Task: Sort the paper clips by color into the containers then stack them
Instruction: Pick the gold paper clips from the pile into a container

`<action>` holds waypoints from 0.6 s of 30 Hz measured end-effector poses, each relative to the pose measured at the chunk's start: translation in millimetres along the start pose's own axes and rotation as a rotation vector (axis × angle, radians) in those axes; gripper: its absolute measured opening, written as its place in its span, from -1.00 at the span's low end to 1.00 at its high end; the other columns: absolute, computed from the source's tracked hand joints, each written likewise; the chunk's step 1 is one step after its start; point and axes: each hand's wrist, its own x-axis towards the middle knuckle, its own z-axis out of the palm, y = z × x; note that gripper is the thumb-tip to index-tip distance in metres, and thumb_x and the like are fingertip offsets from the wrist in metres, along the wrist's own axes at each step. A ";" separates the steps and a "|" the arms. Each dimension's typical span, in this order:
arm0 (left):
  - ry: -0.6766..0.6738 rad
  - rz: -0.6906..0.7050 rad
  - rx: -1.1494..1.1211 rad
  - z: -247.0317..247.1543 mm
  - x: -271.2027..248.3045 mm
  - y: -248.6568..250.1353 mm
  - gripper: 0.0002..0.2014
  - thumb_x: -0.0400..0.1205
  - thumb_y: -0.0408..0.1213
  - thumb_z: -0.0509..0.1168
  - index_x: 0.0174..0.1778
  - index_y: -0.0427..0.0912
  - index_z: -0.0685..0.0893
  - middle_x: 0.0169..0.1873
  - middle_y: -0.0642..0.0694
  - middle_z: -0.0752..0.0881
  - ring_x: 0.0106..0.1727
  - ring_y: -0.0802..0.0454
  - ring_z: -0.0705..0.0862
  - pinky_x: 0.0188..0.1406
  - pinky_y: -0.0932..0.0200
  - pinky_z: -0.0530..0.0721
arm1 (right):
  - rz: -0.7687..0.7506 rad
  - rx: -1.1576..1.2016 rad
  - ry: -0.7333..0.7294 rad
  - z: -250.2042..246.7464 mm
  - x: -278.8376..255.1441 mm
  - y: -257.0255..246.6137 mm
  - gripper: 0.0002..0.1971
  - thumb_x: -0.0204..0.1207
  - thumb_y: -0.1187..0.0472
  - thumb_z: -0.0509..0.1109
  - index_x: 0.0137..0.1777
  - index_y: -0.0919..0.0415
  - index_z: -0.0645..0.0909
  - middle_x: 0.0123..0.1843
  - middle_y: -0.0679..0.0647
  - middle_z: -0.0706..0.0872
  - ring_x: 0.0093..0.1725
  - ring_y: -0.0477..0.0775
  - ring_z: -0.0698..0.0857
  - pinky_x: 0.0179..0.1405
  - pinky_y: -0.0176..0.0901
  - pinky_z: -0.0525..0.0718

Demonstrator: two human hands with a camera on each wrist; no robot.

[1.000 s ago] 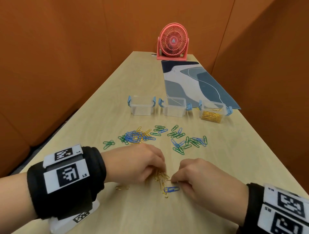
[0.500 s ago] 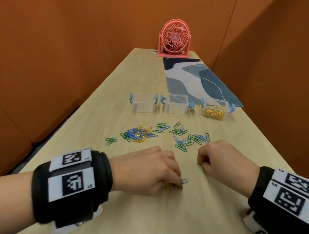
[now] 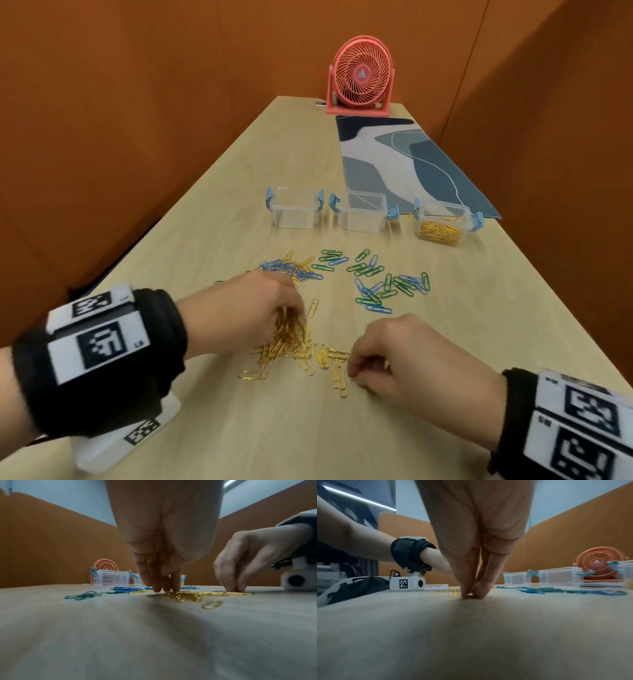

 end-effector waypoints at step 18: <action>0.063 -0.211 -0.069 -20.1 32.4 -38.1 -0.84 0.59 -0.21 0.34 0.01 -0.10 0.79 -0.08 0.00 0.80 -0.11 0.14 0.68 0.04 0.29 0.62 | 0.141 -0.083 0.034 -22.0 121.3 2.1 -0.71 0.51 0.24 0.41 0.23 0.18 0.67 0.22 0.13 0.69 0.19 0.13 0.67 0.24 -0.10 0.63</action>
